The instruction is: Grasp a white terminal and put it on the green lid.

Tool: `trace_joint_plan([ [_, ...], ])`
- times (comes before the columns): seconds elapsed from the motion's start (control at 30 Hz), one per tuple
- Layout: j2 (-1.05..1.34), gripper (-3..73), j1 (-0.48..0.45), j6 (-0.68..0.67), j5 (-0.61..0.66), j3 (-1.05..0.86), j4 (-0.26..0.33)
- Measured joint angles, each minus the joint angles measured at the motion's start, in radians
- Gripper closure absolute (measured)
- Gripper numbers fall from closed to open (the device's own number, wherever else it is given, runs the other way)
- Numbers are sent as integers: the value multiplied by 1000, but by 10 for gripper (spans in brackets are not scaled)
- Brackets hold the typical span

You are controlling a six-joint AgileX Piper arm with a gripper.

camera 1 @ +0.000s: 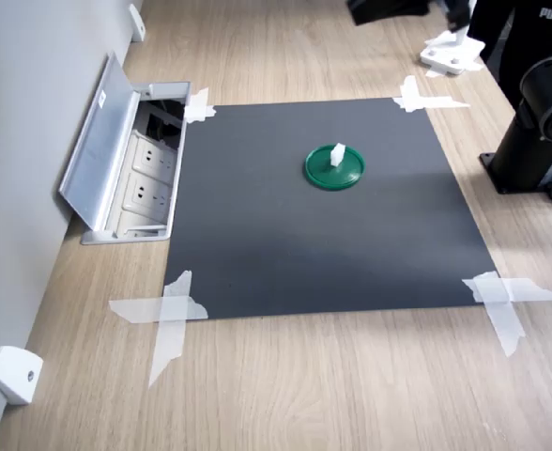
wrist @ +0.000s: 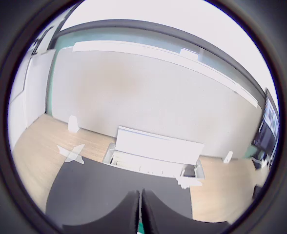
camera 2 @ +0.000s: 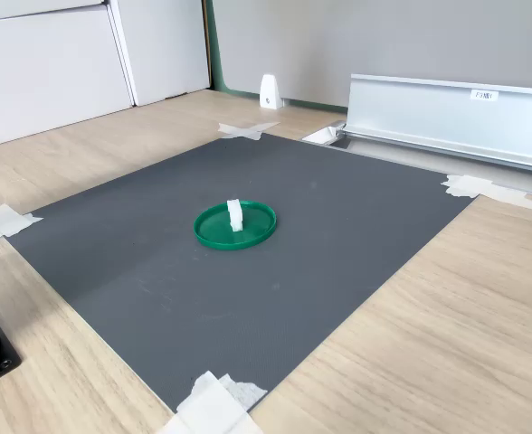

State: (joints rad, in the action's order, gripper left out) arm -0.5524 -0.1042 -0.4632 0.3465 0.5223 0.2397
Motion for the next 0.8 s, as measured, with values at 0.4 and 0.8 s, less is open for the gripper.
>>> trace_joint_plan([
  [0.4, 398, 701, 0, 131, 16, -296, -7],
  [0.8, 563, 702, 0, 132, 62, -414, 7],
])
